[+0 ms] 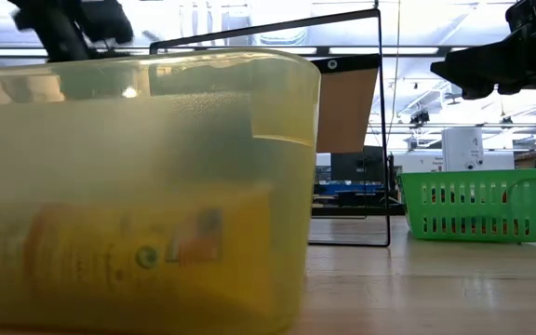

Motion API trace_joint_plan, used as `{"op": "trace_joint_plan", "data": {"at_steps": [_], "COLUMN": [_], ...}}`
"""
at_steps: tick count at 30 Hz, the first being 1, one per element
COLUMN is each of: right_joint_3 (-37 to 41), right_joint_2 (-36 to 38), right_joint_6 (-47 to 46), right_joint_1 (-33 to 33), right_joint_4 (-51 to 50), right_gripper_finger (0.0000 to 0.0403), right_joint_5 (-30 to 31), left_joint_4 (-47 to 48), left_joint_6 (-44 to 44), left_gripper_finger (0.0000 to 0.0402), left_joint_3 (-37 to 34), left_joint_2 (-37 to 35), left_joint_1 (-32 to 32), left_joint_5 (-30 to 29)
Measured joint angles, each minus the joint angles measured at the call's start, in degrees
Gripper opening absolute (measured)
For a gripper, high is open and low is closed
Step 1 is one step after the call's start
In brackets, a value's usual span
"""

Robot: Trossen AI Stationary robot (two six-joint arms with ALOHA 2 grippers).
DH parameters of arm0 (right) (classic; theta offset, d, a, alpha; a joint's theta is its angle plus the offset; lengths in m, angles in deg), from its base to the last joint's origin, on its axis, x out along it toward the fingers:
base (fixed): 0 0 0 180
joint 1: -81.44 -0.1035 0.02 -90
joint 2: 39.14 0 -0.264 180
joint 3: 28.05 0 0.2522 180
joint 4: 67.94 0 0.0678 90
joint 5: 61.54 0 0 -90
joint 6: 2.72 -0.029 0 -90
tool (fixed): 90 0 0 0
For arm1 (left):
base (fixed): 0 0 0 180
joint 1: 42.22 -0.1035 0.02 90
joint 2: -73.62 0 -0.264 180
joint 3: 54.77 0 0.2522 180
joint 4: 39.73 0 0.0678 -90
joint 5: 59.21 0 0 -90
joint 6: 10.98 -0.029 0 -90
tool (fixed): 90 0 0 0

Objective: Pick & Place Office Desk Supplies
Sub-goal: Put the black spring keychain into the blue bin

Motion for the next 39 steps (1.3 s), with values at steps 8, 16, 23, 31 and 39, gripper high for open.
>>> {"op": "trace_joint_plan", "data": {"at_steps": [8,16,23,31,39], "right_joint_3": [0.0,0.0,0.0,0.0,0.0], "right_joint_2": [0.0,0.0,0.0,0.0,0.0], "right_joint_6": [0.0,0.0,0.0,0.0,0.0], "right_joint_1": [0.02,0.0,0.01,0.0,0.02], "right_joint_4": [0.0,0.0,0.01,0.0,0.01], "right_gripper_finger": [0.0205,0.0205,0.0205,0.0205,0.0205], "right_joint_5": [0.01,0.0,0.01,-0.01,0.01], "left_joint_4": [-8.49,-10.35,-12.38,-13.8,-14.74], "left_joint_6": [-6.45,-8.55,-3.79,-9.32,-10.07], "left_gripper_finger": [0.012,0.0125,0.0195,0.0256,0.0241], "left_joint_3": [0.04,1.7,1.7,1.41,1.2], "left_joint_2": [14.51,25.36,27.38,27.99,32.59], "left_joint_1": [-8.8,-8.59,-8.9,-8.52,-8.42], "left_joint_5": [4.19,3.95,-0.11,-6.6,-6.54]}}
